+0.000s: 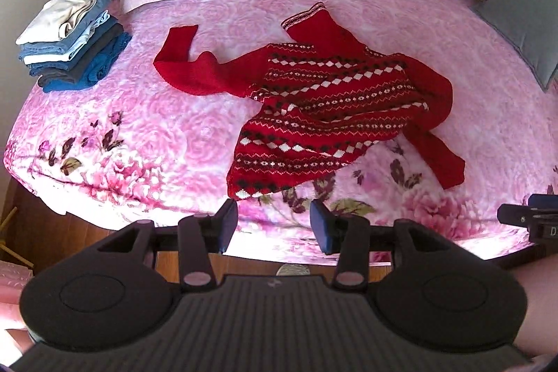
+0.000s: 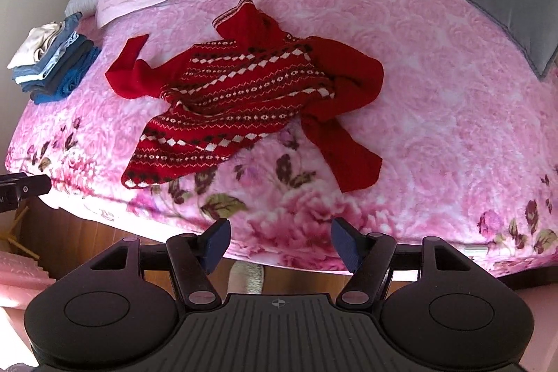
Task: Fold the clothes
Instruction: 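Lay the sweater flat on the bed and open both grippers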
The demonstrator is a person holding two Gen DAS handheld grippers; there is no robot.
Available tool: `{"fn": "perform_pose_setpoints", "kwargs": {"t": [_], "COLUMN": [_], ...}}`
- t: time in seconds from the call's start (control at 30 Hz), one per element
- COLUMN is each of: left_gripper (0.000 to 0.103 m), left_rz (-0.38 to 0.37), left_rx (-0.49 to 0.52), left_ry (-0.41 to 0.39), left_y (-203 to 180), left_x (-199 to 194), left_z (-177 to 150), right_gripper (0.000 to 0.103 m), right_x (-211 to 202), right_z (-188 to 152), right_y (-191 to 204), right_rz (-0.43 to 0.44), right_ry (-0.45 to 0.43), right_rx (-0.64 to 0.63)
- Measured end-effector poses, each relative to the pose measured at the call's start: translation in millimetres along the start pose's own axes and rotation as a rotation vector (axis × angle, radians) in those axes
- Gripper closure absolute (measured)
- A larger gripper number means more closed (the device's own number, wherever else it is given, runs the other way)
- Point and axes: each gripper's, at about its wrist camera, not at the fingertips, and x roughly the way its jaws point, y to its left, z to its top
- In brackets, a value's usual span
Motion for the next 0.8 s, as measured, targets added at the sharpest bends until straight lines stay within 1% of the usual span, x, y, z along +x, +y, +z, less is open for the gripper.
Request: {"fn": "perform_pose_setpoints", "kwargs": {"t": [0.3,0.47,0.63,0.8], "left_gripper": [0.061,0.061,0.061,0.06], "left_rz": [0.0,-0.014,-0.022,-0.048], "left_rx": [0.003,-0.004,0.019,0.094], "left_ry": [0.006,0.004,-0.004,-0.027], "left_y": [5.3,19.5,41.7,58.3], "left_x": [8.6,24.5,53.0,91.5], "left_z": [7.9,24.3,59.2,114.8], "right_gripper": [0.036,0.036,0.036,0.036], "right_x": [5.9,16.5,29.6,43.8], "right_z": [8.5,23.3,45.9,77.7], "right_y": [2.3,1.2,-5.9,-22.6], "right_rz": [-0.005,-0.022,-0.071,-0.143], "right_ry": [0.0,-0.006,-0.03,-0.063], "right_rx": [0.013,0.043,0.104,0.217]}}
